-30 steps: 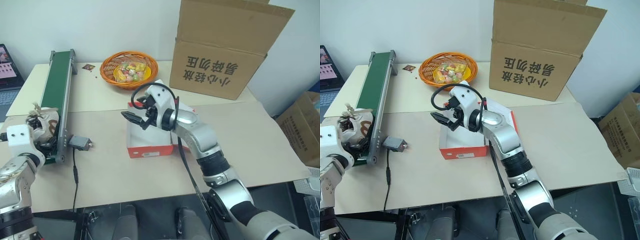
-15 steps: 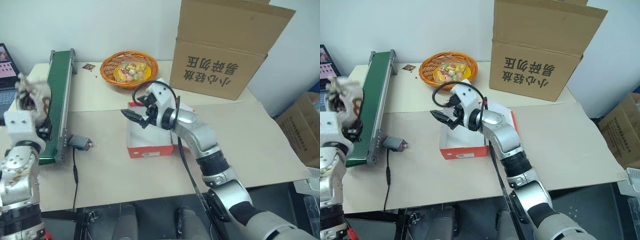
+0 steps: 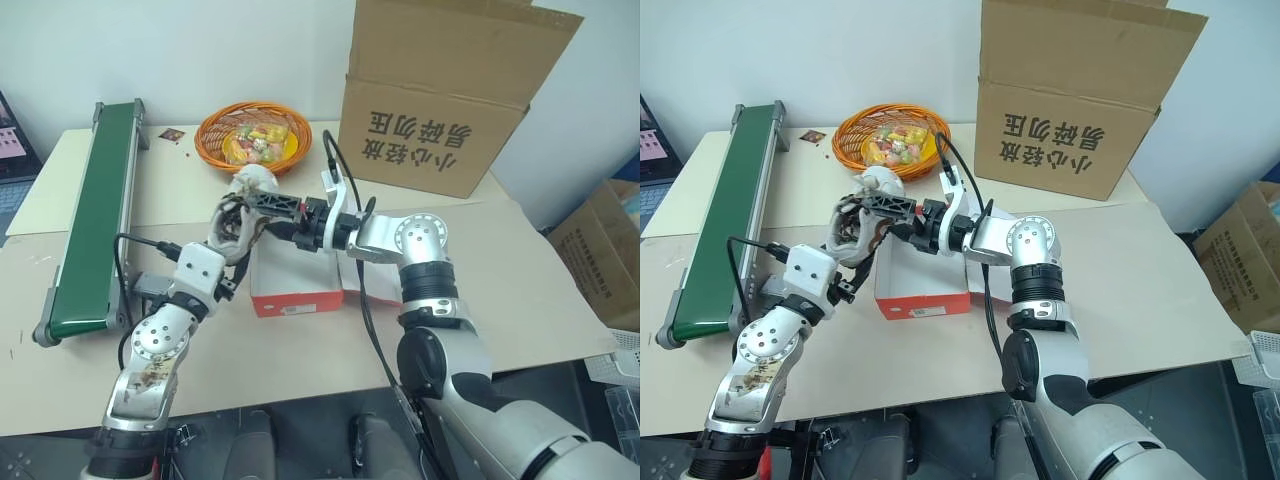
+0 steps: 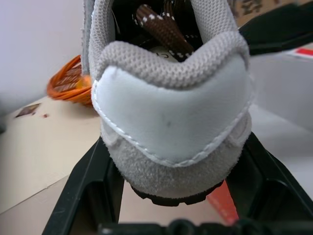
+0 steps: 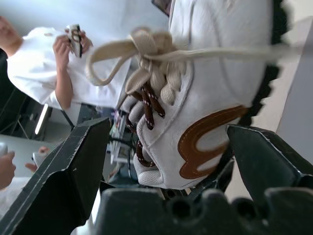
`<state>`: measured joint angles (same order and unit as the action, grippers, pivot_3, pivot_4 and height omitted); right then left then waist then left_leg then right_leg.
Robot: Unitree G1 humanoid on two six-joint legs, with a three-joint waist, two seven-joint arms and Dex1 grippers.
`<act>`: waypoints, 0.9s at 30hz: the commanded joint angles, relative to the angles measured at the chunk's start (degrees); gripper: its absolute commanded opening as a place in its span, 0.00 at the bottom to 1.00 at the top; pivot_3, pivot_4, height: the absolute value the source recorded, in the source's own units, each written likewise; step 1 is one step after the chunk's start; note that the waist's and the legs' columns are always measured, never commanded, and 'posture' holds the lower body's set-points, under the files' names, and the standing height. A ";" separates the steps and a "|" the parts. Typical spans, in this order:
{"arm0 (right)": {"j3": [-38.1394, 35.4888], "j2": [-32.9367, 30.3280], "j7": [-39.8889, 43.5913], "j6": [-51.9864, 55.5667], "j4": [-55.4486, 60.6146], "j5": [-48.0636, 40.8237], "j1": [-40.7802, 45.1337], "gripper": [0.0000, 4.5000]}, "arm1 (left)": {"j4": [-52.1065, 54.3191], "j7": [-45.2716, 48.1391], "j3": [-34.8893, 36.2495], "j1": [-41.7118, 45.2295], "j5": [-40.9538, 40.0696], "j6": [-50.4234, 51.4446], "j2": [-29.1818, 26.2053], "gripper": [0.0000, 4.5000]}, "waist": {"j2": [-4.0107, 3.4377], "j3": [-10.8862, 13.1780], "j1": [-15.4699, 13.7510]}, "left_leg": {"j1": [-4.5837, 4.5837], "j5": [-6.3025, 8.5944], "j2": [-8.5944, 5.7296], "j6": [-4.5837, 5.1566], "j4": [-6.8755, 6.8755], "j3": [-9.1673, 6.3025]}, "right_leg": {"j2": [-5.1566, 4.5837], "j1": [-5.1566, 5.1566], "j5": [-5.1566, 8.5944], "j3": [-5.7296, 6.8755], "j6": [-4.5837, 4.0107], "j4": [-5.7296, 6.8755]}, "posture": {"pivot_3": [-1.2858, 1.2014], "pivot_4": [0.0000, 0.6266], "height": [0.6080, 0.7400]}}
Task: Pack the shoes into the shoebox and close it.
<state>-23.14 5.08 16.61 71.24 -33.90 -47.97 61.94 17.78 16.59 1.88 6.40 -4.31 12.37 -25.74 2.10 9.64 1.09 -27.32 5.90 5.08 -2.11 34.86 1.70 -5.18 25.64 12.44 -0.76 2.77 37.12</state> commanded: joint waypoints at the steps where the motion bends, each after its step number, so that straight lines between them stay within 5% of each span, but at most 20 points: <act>1: 0.44 0.72 0.01 -2.34 -1.00 0.34 2.21 1.00 | 2.67 1.61 1.13 3.51 0.12 -2.48 -0.95 0.56 | 0.00 0.00 -0.02 | 0.01 0.00 0.00 0.00 0.03 0.00 | -0.01 -0.04 -0.01 0.00 0.02 -0.01 | 0.52 0.24 0.76; 21: -5.41 6.18 -3.52 -14.38 -7.35 -3.80 8.31 1.00 | -0.78 4.84 1.51 6.27 1.29 -4.29 -1.41 0.56 | -0.02 0.02 -0.11 | -0.02 0.00 -0.01 0.02 0.01 -0.02 | -0.01 -0.08 0.00 0.00 0.06 -0.09 | 0.52 0.24 0.76; 27: -3.99 7.28 -4.32 -14.66 -4.21 -4.51 7.07 0.62 | -1.00 4.94 1.96 6.45 1.25 -4.29 -1.54 0.56 | -0.03 0.02 -0.12 | -0.02 0.00 -0.01 0.02 0.02 -0.02 | -0.01 -0.08 0.00 0.00 0.05 -0.08 | 0.52 0.24 0.76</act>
<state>-27.27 7.31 11.74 57.90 -42.06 -49.75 67.97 15.45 21.22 3.36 12.31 -3.22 9.33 -27.20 2.07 9.66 0.97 -27.34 5.90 5.06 -2.09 34.88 1.68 -5.19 25.56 12.44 -0.76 2.82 37.04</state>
